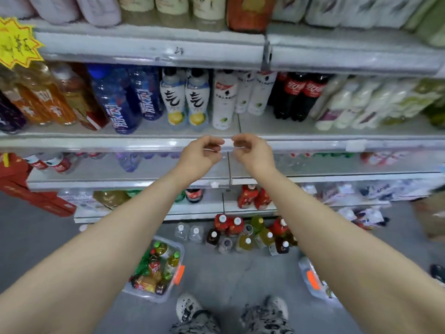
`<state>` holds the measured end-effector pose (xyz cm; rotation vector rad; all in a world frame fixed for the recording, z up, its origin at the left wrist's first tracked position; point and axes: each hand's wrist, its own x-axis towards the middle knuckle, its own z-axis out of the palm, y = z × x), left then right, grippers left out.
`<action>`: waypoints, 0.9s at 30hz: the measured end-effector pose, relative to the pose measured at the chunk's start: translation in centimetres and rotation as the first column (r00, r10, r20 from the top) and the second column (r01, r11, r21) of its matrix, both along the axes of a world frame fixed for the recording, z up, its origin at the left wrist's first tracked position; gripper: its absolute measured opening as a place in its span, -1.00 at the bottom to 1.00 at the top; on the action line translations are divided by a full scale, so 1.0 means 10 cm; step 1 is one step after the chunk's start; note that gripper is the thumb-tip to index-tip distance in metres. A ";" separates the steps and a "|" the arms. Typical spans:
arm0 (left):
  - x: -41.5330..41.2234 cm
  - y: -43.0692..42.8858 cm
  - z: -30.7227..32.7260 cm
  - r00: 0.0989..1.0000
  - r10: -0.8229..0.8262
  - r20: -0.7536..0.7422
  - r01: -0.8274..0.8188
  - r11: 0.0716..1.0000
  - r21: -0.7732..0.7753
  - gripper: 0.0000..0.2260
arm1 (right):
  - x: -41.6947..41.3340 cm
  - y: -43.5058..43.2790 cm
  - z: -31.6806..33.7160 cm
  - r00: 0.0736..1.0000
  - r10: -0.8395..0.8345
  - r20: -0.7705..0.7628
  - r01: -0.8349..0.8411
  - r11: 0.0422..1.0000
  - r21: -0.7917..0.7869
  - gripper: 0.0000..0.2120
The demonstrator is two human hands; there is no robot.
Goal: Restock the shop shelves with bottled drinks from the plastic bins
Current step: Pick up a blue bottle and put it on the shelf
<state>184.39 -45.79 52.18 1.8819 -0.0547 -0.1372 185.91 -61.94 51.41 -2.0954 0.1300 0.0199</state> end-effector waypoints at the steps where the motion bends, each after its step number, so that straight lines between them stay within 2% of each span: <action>1: -0.01 -0.18 -0.01 1.000 -0.021 0.001 0.021 1.000 0.000 -0.74 | -0.06 -0.20 -0.01 1.000 -0.008 0.003 0.008 1.000 -0.002 -0.71; 8: -0.14 -1.68 -0.10 0.982 -0.186 0.021 0.185 0.981 0.052 -0.79 | -0.51 -1.79 -0.14 0.995 -0.096 -0.003 0.095 0.991 -0.096 -0.74; 12: -0.26 -2.50 -0.16 0.972 -0.237 0.001 0.236 0.969 0.074 -0.79 | -0.76 -2.69 -0.26 0.986 -0.145 -0.077 0.141 0.988 -0.060 -0.74; 14: -0.34 -3.27 -0.28 0.953 -0.302 -0.030 0.303 0.951 0.066 -0.79 | -0.94 -3.46 -0.36 0.973 -0.206 -0.102 0.204 0.978 -0.036 -0.75; 22: -0.49 -4.54 -0.62 0.915 -0.384 -0.120 0.390 0.920 0.032 -0.79 | -1.33 -4.79 -0.64 0.929 -0.320 -0.187 0.318 0.947 -0.042 -0.73; 27: -0.56 -5.07 -0.94 0.866 -0.450 -0.216 0.468 0.883 0.034 -0.81 | -1.56 -5.25 -0.98 0.885 -0.388 -0.257 0.406 0.914 0.018 -0.68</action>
